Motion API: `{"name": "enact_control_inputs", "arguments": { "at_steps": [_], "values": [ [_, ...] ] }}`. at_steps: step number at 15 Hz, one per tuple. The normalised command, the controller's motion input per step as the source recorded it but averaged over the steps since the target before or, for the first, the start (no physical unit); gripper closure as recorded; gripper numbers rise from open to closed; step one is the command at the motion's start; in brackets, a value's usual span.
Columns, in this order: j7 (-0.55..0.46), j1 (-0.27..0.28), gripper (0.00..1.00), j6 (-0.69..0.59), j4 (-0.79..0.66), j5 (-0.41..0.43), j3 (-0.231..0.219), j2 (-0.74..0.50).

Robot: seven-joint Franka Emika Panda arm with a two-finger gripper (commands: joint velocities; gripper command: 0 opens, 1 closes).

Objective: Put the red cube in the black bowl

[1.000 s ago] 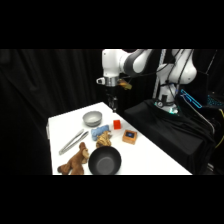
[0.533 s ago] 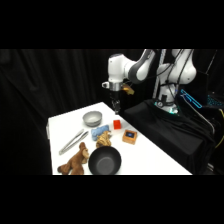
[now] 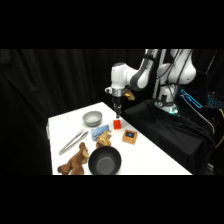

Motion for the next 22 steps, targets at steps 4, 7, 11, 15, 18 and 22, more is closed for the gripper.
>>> {"name": "enact_control_inputs", "arguments": {
  "at_steps": [4, 7, 11, 15, 18, 22],
  "values": [
    [-0.03, 0.033, 0.0, 0.32, 0.02, 0.063, -0.075, 0.24],
    [-0.11, 0.059, 0.0, 0.27, 0.03, 0.203, -0.042, 0.21],
    [-0.09, 0.106, 0.0, 0.24, 0.02, 0.203, 0.009, 0.15],
    [-0.04, 0.126, 0.0, 0.24, 0.04, 0.14, 0.012, 0.16],
    [0.01, 0.151, 0.0, 0.33, 0.06, 0.069, -0.051, 0.21],
    [-0.02, 0.118, 0.0, 0.35, 0.06, 0.134, -0.054, 0.21]
  ]
}}
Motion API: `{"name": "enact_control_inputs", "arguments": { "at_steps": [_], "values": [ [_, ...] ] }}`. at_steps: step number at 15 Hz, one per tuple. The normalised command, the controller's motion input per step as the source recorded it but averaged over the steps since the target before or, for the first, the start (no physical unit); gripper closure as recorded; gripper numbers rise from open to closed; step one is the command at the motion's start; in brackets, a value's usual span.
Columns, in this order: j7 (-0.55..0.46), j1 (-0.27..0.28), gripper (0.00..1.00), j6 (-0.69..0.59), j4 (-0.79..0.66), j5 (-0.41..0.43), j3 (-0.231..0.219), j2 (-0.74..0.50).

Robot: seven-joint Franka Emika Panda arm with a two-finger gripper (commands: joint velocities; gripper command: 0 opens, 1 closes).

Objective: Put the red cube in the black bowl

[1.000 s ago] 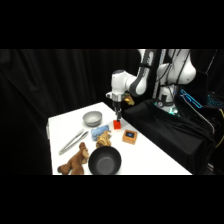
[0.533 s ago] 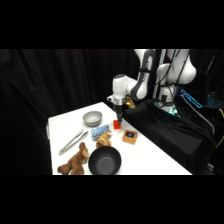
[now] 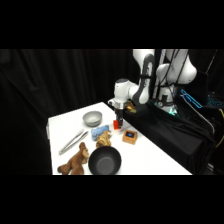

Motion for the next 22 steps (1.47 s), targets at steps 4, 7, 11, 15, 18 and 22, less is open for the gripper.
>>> {"name": "enact_control_inputs", "arguments": {
  "at_steps": [4, 7, 11, 15, 18, 22],
  "values": [
    [-0.05, 0.104, 0.0, 0.29, 0.04, 0.172, -0.054, 0.17],
    [-0.07, 0.074, 0.29, 0.33, 0.02, 0.183, -0.047, 0.12],
    [-0.08, 0.139, 0.57, 0.3, 0.0, 0.185, -0.108, 0.07],
    [-0.1, 0.204, 0.73, 0.18, 0.0, 0.192, -0.165, 0.02],
    [-0.13, 0.139, 0.75, -0.15, -0.08, 0.156, -0.117, -0.24],
    [-0.13, 0.204, 0.75, -0.46, -0.15, 0.053, -0.215, -0.56]
  ]
}}
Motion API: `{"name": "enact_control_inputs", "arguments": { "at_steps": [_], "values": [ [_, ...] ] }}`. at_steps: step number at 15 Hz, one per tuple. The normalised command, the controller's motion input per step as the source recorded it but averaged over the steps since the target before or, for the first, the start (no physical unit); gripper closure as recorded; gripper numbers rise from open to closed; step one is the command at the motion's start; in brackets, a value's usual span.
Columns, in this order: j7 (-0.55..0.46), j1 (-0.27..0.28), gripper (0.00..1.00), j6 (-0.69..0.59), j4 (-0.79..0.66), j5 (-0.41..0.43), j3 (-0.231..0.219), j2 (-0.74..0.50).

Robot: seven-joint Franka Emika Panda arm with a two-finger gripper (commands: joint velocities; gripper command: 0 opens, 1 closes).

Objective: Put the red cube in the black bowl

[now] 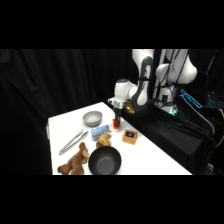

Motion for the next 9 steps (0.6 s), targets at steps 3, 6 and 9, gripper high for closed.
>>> {"name": "enact_control_inputs", "arguments": {
  "at_steps": [3, 6, 9],
  "values": [
    [0.12, 0.357, 0.75, -0.53, -0.06, -0.328, -0.444, -0.57],
    [0.31, 0.115, 0.75, -0.54, 0.07, -0.521, -0.188, -0.47],
    [0.27, -0.253, 0.75, -0.52, 0.11, -0.383, 0.307, -0.43]
  ]
}}
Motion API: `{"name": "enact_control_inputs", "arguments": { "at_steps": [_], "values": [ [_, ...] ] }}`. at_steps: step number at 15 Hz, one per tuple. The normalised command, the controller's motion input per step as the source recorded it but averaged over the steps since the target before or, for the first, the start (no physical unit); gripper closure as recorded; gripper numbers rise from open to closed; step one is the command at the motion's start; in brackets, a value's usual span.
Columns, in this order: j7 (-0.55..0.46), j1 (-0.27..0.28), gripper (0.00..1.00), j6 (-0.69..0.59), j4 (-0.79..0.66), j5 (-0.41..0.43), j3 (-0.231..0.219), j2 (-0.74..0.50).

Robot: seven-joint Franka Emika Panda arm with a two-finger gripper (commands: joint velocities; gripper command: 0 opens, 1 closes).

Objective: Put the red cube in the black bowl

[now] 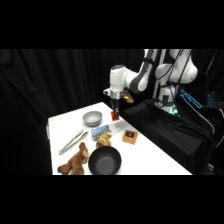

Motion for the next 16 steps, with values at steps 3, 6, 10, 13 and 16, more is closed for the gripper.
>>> {"name": "enact_control_inputs", "arguments": {
  "at_steps": [3, 6, 10, 13, 16],
  "values": [
    [0.11, -0.224, 0.75, -0.43, 0.13, -0.081, 0.409, -0.32],
    [0.05, -0.138, 0.75, -0.35, 0.2, 0.041, 0.355, -0.15],
    [0.02, -0.076, 0.75, -0.24, 0.27, 0.076, 0.26, 0.03],
    [-0.03, -0.034, 0.75, -0.13, 0.35, 0.139, 0.177, 0.19],
    [-0.03, 0.021, 0.75, -0.11, 0.4, 0.166, 0.139, 0.25]
  ]
}}
